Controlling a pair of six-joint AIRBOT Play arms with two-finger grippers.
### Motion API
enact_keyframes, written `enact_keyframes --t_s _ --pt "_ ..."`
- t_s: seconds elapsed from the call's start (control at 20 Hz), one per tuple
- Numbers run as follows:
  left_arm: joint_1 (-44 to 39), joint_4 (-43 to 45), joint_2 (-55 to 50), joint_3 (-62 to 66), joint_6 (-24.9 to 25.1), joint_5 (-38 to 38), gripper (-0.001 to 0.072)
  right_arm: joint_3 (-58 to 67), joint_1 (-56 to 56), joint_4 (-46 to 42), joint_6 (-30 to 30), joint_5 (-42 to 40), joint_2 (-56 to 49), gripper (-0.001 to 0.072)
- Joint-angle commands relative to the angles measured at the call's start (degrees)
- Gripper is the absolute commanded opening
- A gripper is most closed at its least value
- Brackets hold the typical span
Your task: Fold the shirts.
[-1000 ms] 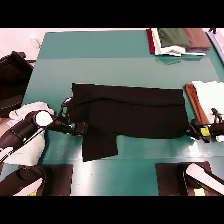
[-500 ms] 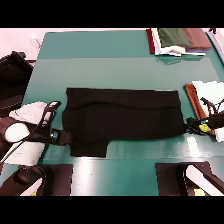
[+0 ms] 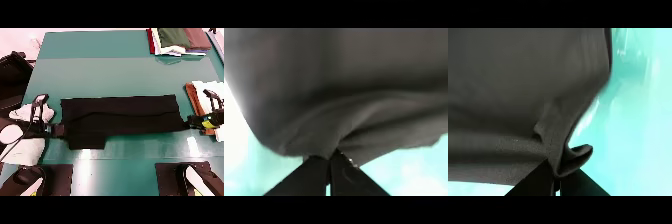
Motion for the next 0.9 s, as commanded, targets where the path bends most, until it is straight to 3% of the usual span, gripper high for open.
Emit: enact_keyframes --t_s 0.0,0.2,0.4,0.45,0.5,0.55,0.6,0.65,0.7,0.75,0.8,0.85 --pt "6.9 2.2 -7.0 3.7 3.8 10.4 0.0021 7.5 5.1 -0.5 2.5 -4.1 -7.8 0.002" --pt "11.1 -0.3 -20.8 12.5 12.8 14.6 0.0022 17.8 8.0 -0.2 3.0 -4.2 -20.3 0.002" --pt "11.1 -0.3 -33.0 20.1 13.6 18.1 0.0022 25.1 8.5 6.9 2.9 -4.9 -29.3 0.0023" --pt "11.1 -0.3 -35.0 21.4 13.3 18.2 0.0024 26.0 8.2 9.2 2.7 -5.9 -30.7 0.0086" --pt "11.1 -0.3 -36.2 22.4 13.1 18.1 0.0056 26.8 7.4 12.0 1.8 -6.7 -32.0 0.0291" --pt "11.1 -0.3 -36.5 23.1 13.1 18.2 0.0338 27.6 6.3 14.7 0.2 -6.9 -33.0 0.0392" --pt "11.1 -0.3 -36.5 23.7 13.1 18.1 0.0537 28.0 5.0 17.5 -2.2 -6.6 -33.5 0.0415" --pt "11.1 -0.3 -36.5 24.5 13.3 17.5 0.0557 27.8 3.5 19.6 -4.6 -6.4 -33.5 0.042" --pt "11.1 -0.3 -36.4 25.3 13.3 16.4 0.0549 27.4 1.7 21.0 -6.6 -5.4 -33.5 0.0496" --pt "11.1 -0.4 -36.4 25.8 13.3 15.6 0.0468 26.9 -0.1 21.0 -7.6 -4.0 -33.5 0.0536" --pt "11.0 -1.0 -36.3 25.9 13.3 15.5 0.0342 26.1 -2.6 21.0 -8.8 -2.2 -33.5 0.0539" --pt "11.0 -2.5 -36.3 25.9 13.3 15.2 0.0194 25.1 -5.0 21.1 -9.4 -1.2 -33.5 0.0586"
